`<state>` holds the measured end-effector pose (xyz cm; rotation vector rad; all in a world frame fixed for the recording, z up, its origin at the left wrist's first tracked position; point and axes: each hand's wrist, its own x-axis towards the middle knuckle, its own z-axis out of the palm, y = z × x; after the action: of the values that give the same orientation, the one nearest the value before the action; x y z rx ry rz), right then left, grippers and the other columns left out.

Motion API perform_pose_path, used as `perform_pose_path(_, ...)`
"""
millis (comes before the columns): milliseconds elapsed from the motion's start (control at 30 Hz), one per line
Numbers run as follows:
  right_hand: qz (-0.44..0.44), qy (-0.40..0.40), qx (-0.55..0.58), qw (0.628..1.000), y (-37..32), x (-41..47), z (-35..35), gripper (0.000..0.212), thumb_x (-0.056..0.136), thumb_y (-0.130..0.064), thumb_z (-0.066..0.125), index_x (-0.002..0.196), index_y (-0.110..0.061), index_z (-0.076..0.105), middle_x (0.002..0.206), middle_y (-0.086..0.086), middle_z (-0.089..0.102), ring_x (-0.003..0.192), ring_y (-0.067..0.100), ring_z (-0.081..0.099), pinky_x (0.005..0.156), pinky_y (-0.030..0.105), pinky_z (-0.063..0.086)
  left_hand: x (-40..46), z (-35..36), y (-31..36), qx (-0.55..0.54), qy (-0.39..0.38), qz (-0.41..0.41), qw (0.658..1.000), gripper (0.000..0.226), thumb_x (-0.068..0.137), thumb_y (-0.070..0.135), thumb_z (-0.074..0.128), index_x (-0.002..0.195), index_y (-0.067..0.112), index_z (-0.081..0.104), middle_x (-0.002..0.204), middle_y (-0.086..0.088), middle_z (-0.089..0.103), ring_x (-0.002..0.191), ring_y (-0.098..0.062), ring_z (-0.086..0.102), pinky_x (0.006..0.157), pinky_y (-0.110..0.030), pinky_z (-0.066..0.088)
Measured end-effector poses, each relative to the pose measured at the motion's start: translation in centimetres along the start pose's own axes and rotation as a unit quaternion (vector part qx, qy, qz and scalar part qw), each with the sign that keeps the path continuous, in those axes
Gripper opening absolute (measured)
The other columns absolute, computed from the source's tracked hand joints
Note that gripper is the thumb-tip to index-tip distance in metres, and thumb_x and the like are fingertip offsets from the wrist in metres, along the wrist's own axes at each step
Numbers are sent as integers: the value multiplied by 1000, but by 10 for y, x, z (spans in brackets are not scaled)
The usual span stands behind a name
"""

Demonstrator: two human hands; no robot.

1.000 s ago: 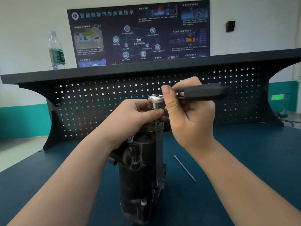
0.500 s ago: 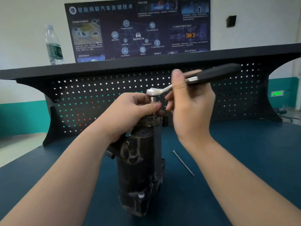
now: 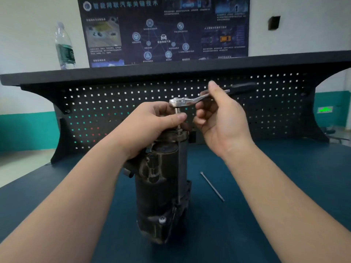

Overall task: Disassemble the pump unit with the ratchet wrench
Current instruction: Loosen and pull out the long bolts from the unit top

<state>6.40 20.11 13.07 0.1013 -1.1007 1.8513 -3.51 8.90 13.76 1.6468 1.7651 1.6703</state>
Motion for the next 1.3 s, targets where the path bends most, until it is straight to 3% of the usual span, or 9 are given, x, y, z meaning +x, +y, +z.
perform_pose_path(167,-334,-49,-254,906,1,-15,5,22,94,-19,58,75,-10,55,53,-6,57,41,11,54,44,20,41,0,0,0,-37,-21,1,999,23,76,23,67,95,9,69,86,-6,76,76,-12,71,63,-18,53)
perform_pose_path(433,159,26,136,977,-7,5,-5,26,95,-15,50,71,-5,52,50,3,49,38,7,43,35,14,29,1,-1,-1,1,-14,-16,1000,25,70,33,69,79,12,76,86,-4,76,76,-10,71,67,-18,55)
perform_pose_path(567,-132,15,-44,990,3,-7,0,26,94,-16,56,68,-11,54,49,-2,53,39,10,48,40,20,35,3,0,-2,19,-2,-21,1000,34,70,35,69,85,5,74,84,-3,76,76,-11,71,68,-19,56)
perform_pose_path(700,-457,-61,-325,826,10,-15,-3,20,94,-21,56,75,-19,50,58,-15,53,51,5,57,52,29,46,1,3,-1,27,4,-5,1000,16,80,26,67,80,13,75,79,2,76,72,-6,69,63,-16,53)
perform_pose_path(833,-168,19,-71,983,5,-7,0,30,96,-19,54,68,-11,53,49,-1,54,39,12,49,40,21,36,-1,4,1,-9,-16,-28,999,16,90,16,60,97,9,72,90,-4,76,82,-13,70,73,-23,57)
perform_pose_path(1000,114,30,104,988,-4,6,-9,29,96,-18,51,70,-7,54,50,2,51,39,8,44,35,16,31,-2,5,5,39,33,-25,998,11,87,17,66,91,10,75,83,-3,76,74,-9,67,68,-18,55)
perform_pose_path(1133,-187,-4,-93,978,4,-7,-1,25,96,-18,56,71,-14,54,51,-2,54,41,10,49,41,21,38,-2,5,5,75,44,-20,996,13,86,21,68,83,11,76,77,-3,75,69,-10,65,65,-18,54)
perform_pose_path(1233,-511,-97,-362,773,6,-16,-2,22,94,-15,57,73,-6,56,59,4,57,51,18,56,52,30,46,-3,5,6,79,35,-2,996,11,85,20,69,77,16,75,69,3,73,64,-4,64,60,-16,51)
perform_pose_path(1300,-524,-97,-391,751,6,-14,-4,24,94,-15,56,73,-3,53,59,5,55,53,20,56,54,32,46,-3,4,5,60,18,2,998,7,83,22,69,82,18,75,75,3,75,71,-6,68,65,-17,53)
